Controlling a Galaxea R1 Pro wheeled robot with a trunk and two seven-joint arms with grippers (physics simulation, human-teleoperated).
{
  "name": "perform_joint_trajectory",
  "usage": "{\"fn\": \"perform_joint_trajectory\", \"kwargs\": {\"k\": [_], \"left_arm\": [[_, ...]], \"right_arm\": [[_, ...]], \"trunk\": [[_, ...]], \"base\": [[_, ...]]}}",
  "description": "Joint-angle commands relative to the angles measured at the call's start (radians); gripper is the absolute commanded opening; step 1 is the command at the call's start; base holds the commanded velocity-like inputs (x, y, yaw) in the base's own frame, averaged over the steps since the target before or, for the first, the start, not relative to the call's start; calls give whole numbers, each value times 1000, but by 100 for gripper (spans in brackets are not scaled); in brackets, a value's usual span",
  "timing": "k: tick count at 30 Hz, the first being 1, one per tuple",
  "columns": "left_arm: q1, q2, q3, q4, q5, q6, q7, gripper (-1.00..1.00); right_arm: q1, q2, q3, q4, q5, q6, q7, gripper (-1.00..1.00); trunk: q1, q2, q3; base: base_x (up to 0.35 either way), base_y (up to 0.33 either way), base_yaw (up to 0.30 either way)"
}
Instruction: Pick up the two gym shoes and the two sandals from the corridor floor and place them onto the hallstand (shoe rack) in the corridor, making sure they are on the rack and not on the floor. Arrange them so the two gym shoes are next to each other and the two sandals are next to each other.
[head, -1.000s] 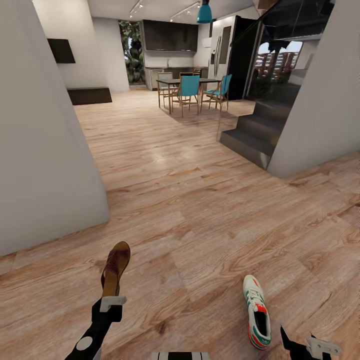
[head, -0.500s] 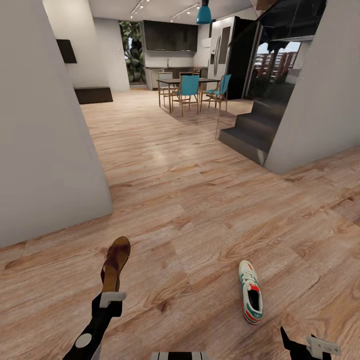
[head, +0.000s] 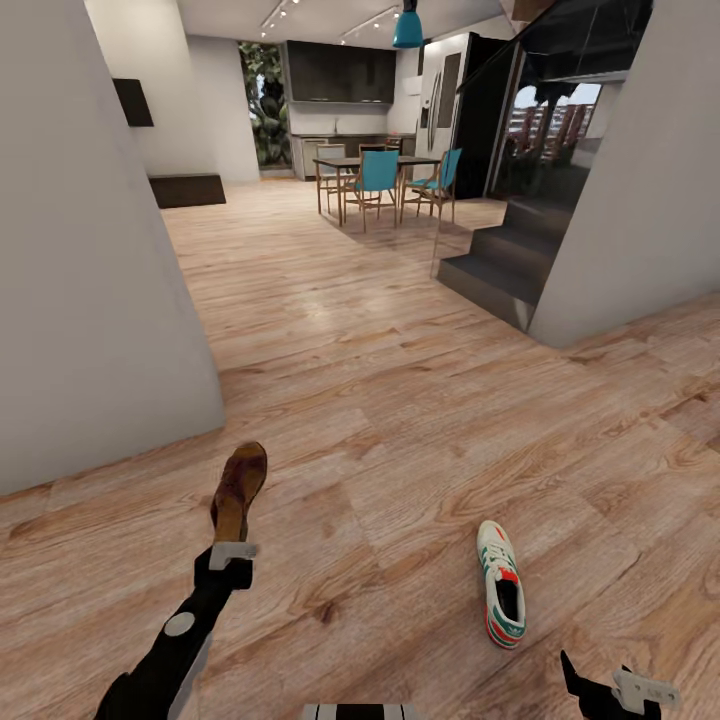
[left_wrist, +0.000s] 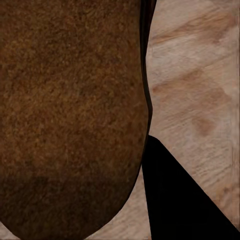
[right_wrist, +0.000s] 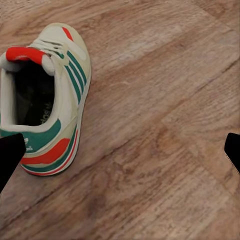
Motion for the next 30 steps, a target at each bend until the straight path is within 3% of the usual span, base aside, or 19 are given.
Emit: {"fn": "perform_joint_trajectory", "kwargs": {"k": [1,4,7,11,12,13,16,21,30], "left_arm": [[-34,-9,-2,-27,-5,42,-2,-100],[-95,-48,-23,-58,-7,112,-2,-100],[-157,-85,-44,-67,-9,147,0,-100],[-216,-106,-66,-71,-7,190,2,-100],[-229,-109,-70,-72,-6,210,3,-100],[-244,-112,-73,-73,-5,237,4,-100],[-250,-112,-75,-75,-6,248,7,-100],[-251,-112,-77,-83,-8,250,7,-100],[-243,-110,-76,-105,-8,257,1,-100]], "right_arm": [[-7,2,-8,-1,8,-1,5,100],[-41,24,-8,-4,12,30,-3,100],[-94,49,-7,-13,43,99,-48,100],[-138,83,-7,-34,120,171,-126,100],[-147,99,-7,-43,145,182,-143,100],[-160,138,-7,-74,183,196,-162,100],[-165,166,-7,-93,197,200,-167,100],[-166,179,-5,-100,204,201,-164,100],[-166,174,-5,-103,206,200,-163,100]], "trunk": [[0,0,-1],[0,0,-1],[0,0,-1],[0,0,-1],[0,0,-1],[0,0,-1],[0,0,-1],[0,0,-1],[0,0,-1]], "base": [[0,0,0],[0,0,0],[0,0,0],[0,0,0],[0,0,0],[0,0,0],[0,0,0],[0,0,0],[171,0,0]]}}
